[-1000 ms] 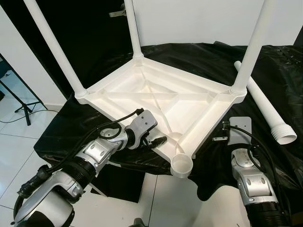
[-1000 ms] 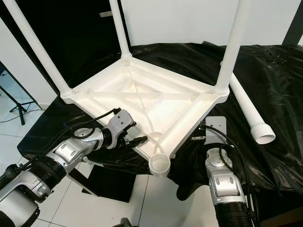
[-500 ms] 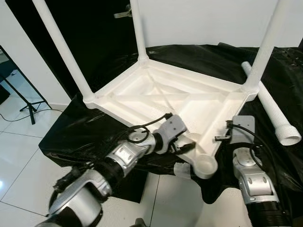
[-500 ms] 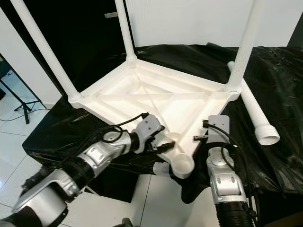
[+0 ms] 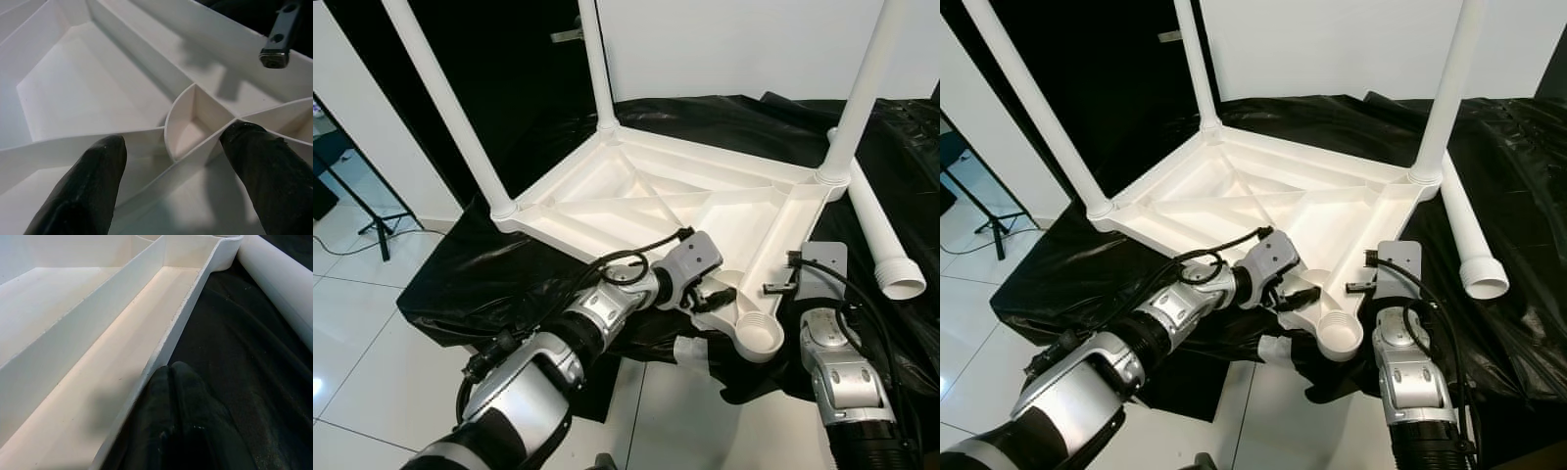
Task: Building children table
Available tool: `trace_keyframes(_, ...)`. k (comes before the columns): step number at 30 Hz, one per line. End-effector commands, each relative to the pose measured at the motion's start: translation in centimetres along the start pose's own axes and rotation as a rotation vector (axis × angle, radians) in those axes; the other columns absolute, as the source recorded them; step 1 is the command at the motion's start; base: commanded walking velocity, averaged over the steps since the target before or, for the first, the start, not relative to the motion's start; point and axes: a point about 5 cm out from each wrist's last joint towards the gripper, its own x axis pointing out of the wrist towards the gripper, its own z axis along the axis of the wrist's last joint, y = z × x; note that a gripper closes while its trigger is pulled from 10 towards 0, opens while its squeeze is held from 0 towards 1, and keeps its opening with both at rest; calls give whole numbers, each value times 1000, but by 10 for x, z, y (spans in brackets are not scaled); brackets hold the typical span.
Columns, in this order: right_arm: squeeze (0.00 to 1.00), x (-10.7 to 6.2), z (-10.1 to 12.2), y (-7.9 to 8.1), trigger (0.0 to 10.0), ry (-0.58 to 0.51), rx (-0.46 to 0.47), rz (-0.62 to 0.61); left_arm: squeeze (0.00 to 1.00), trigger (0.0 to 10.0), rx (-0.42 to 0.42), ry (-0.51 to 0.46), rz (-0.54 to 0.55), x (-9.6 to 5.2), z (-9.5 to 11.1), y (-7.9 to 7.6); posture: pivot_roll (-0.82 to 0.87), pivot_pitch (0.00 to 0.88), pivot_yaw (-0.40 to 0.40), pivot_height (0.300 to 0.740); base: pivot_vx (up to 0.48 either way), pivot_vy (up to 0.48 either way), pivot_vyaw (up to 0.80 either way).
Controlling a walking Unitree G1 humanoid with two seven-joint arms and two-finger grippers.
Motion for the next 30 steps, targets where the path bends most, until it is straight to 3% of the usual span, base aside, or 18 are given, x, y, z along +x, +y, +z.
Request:
trace_keyframes(1, 0, -2, 5, 16, 10000, -13, 17, 83, 0, 10000, -12, 37, 36, 8, -5, -5, 6, 0, 120, 740, 0, 0, 0)
trace_keyframes(7, 0, -2, 9, 21, 10000, -26, 17, 138, 0, 10000, -54, 75, 152, 12, -8, 2, 4, 0, 115, 740, 0, 0, 0)
trace_keyframes(11, 0, -1, 9, 23, 10000, -24, 13, 173, 0, 10000, -70, 80, 164, 13, -8, 3, 3, 0, 114, 740, 0, 0, 0)
trace_keyframes(12, 0, 6, 7, 24, 10000, -8, 12, 234, 0, 10000, -86, 73, 189, 15, -6, 4, -1, 0, 115, 740, 0, 0, 0)
trace_keyframes(15, 0, 10, 9, 24, 10000, -18, -11, 260, 0, 10000, -97, 61, 213, 16, -4, 5, -1, 0, 115, 740, 0, 0, 0)
trace_keyframes(18, 0, 17, 21, 11, 10000, -55, 2, 194, 0, 10000, -112, -7, 277, 17, 6, 10, 9, 0, 107, 740, 0, 0, 0)
trace_keyframes(19, 0, 18, 24, 7, 10000, -66, 4, 166, 0, 10000, -115, -55, 295, 16, 11, 13, 9, 0, 107, 740, 0, 0, 0)
trace_keyframes(20, 0, 17, 27, 1, 10000, -82, -4, 120, 0, 10000, -115, -161, 297, 11, 22, 18, 10, 0, 106, 740, 0, 0, 0)
trace_keyframes(22, 0, 17, 27, 1, 10000, -82, -4, 120, 0, 10000, -115, -161, 297, 11, 22, 18, 10, 0, 106, 740, 0, 0, 0)
trace_keyframes(24, 0, 10, 29, -1, 10000, -94, -17, 82, 0, 10000, -145, -285, 182, 1, 28, 18, 6, 0, 106, 740, 0, 0, 0)
trace_keyframes(25, 0, 10, 29, -1, 10000, -94, -17, 82, 0, 10000, -145, -285, 182, 1, 28, 18, 6, 0, 106, 740, 0, 0, 0)
trace_keyframes(28, 0, 5, 32, 0, 10000, -107, -21, 61, 0, 10000, -140, -340, 30, -11, 24, 15, 1, 0, 109, 740, 0, 0, 0)
trace_keyframes(30, 0, 5, 32, 0, 10000, -107, -21, 61, 0, 10000, -140, -340, 30, -11, 24, 15, 1, 0, 109, 740, 0, 0, 0)
